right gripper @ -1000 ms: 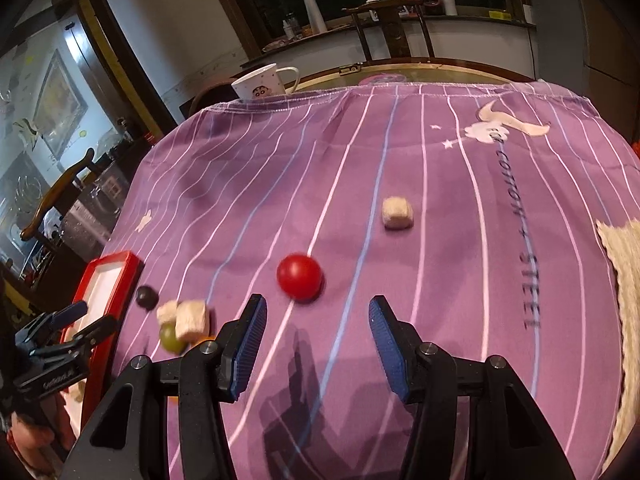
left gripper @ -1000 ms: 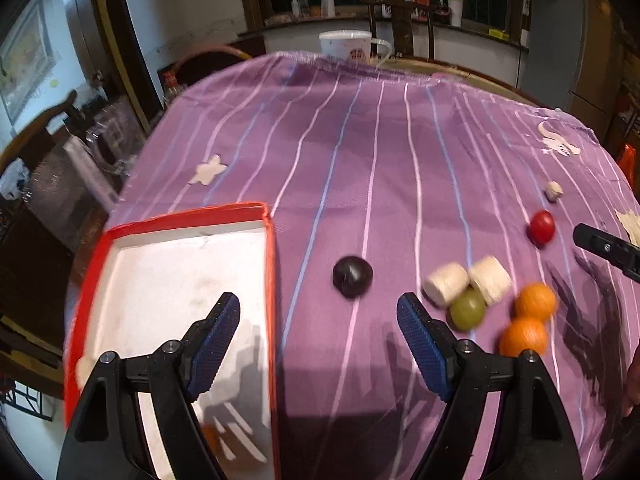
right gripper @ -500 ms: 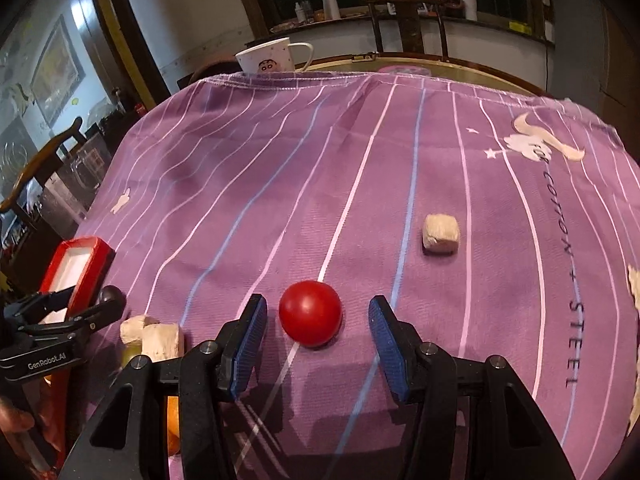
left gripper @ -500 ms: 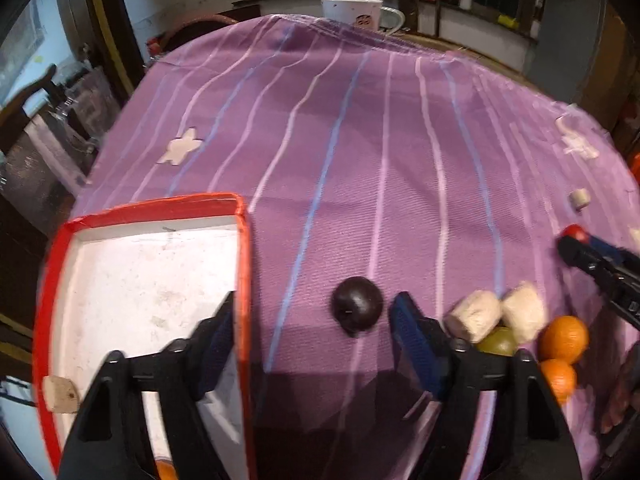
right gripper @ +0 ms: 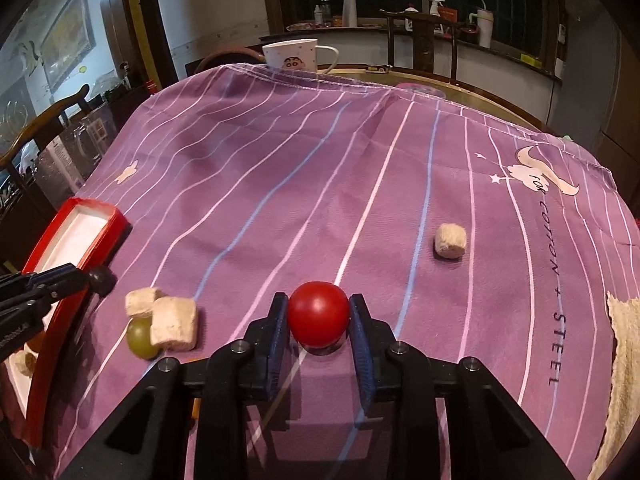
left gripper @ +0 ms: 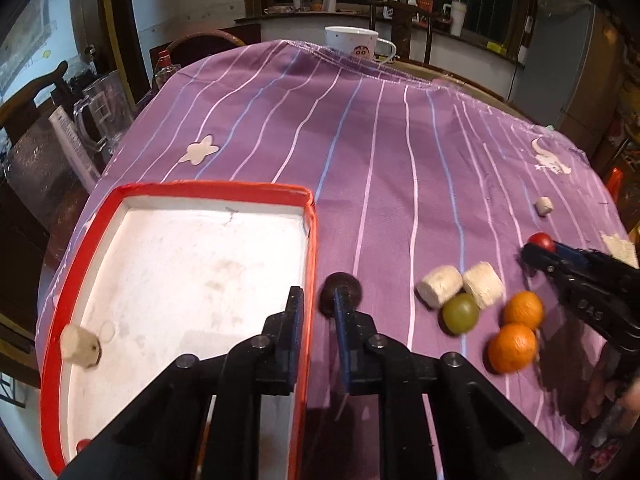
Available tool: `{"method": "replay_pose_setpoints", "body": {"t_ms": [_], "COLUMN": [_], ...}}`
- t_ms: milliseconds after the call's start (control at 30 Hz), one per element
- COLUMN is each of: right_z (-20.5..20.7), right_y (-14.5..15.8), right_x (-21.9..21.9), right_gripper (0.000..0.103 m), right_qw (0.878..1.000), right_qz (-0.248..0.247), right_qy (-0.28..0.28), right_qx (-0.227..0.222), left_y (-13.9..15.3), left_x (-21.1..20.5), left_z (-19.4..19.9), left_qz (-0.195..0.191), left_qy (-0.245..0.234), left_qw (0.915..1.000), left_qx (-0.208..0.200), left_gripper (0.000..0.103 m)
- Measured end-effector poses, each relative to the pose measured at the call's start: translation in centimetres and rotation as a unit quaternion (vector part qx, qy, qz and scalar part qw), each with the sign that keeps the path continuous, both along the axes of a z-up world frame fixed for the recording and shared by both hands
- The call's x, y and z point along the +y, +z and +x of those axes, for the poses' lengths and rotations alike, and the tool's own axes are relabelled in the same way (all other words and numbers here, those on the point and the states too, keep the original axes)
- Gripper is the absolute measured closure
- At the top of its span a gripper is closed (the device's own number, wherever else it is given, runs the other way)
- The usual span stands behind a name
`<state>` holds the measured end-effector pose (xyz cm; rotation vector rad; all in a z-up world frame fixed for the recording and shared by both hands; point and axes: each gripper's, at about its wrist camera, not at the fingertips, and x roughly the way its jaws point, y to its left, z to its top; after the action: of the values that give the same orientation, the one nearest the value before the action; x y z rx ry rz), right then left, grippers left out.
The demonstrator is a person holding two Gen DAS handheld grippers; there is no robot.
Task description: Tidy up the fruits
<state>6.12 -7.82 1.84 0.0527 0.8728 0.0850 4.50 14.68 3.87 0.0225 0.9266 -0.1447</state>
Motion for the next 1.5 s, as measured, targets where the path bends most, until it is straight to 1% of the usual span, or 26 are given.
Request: {"method": "replay_pose_setpoints", "body": {"t_ms": [200, 500, 567, 633, 700, 800, 933, 1000, 1067, 1100, 1200, 1267, 1367, 1400, 1500], "right_z": [-1.6, -3.5, -3.6, -3.6, -3.4, -3.4, -3.4, -3.3, -3.3, -3.4, -3.5, -3.4, -3.5, -3.5, -3.5], "right_y": [-0.1, 0.6, 0.4, -0.2, -0.6, -0.7, -1.1, -1.2, -1.2, -1.2, -1.2, -1.2, -1.3, -1.3, -1.4], "right_x": [0.9, -0.7, -1.3, -1.8, -2.1, -2.5, -2.7, -2.8, -2.8, -2.8, -3.0, -3.0, -2.9, -2.9, -2.9], "right_gripper": [0.07, 0.07, 0.07, 0.07, 0.07, 0.07, 0.069, 0.069, 0.069, 0.069, 0.069, 0.069, 0.069, 0.069, 0.069], "right_qw": [1.0, 0.997, 0.995, 0.994, 0.993, 0.991, 0.989, 0.989, 0.989, 0.989, 0.988, 0.988, 0.988, 0.988, 0.987], "right_qz": [0.018, 0.076, 0.092, 0.11, 0.119, 0.133, 0.147, 0.149, 0.151, 0.151, 0.155, 0.156, 0.156, 0.157, 0.16], "right_qy": [0.012, 0.0, -0.007, -0.013, -0.012, -0.012, -0.008, -0.007, -0.006, -0.007, -0.009, -0.009, -0.009, -0.008, -0.008], "right_qx": [0.002, -0.021, -0.026, -0.02, -0.012, -0.012, -0.007, -0.004, -0.004, -0.005, -0.006, -0.005, -0.005, -0.005, -0.003], "left_y": [0.7, 0.7, 0.6, 0.4, 0.2, 0.0, 0.3, 0.5, 0.5, 0.5, 0.2, -0.2, -1.0, -1.2, -1.3], "left_x": [2.1, 3.1, 3.2, 3.3, 3.4, 3.3, 1.7, 0.0, -1.8, -3.0, -5.4, -6.1, -6.3, -6.1, -5.7], "left_z": [-2.1, -3.0, -3.0, -2.8, -2.4, -1.6, -0.8, -0.4, -0.3, -0.1, 0.3, 0.9, 1.8, 1.8, 1.1], "left_qz": [-0.022, -0.042, -0.046, -0.048, -0.05, -0.053, -0.044, -0.042, -0.036, -0.03, -0.01, -0.011, -0.028, -0.04, -0.066], "left_qy": [0.01, 0.022, 0.023, 0.024, 0.025, 0.032, 0.018, -0.004, -0.03, -0.044, -0.067, -0.072, -0.068, -0.068, -0.081], "left_qw": [0.9997, 0.9989, 0.9987, 0.9986, 0.9984, 0.998, 0.9988, 0.9991, 0.9989, 0.9986, 0.9977, 0.9973, 0.9968, 0.9962, 0.9936], "left_qx": [-0.003, -0.008, -0.005, 0.001, 0.006, 0.013, 0.01, 0.009, 0.006, 0.002, 0.002, 0.011, 0.03, 0.038, 0.044], "left_gripper": [0.088, 0.088, 0.088, 0.087, 0.086, 0.086, 0.085, 0.081, 0.061, 0.056, 0.055, 0.055, 0.055, 0.055, 0.055]}}
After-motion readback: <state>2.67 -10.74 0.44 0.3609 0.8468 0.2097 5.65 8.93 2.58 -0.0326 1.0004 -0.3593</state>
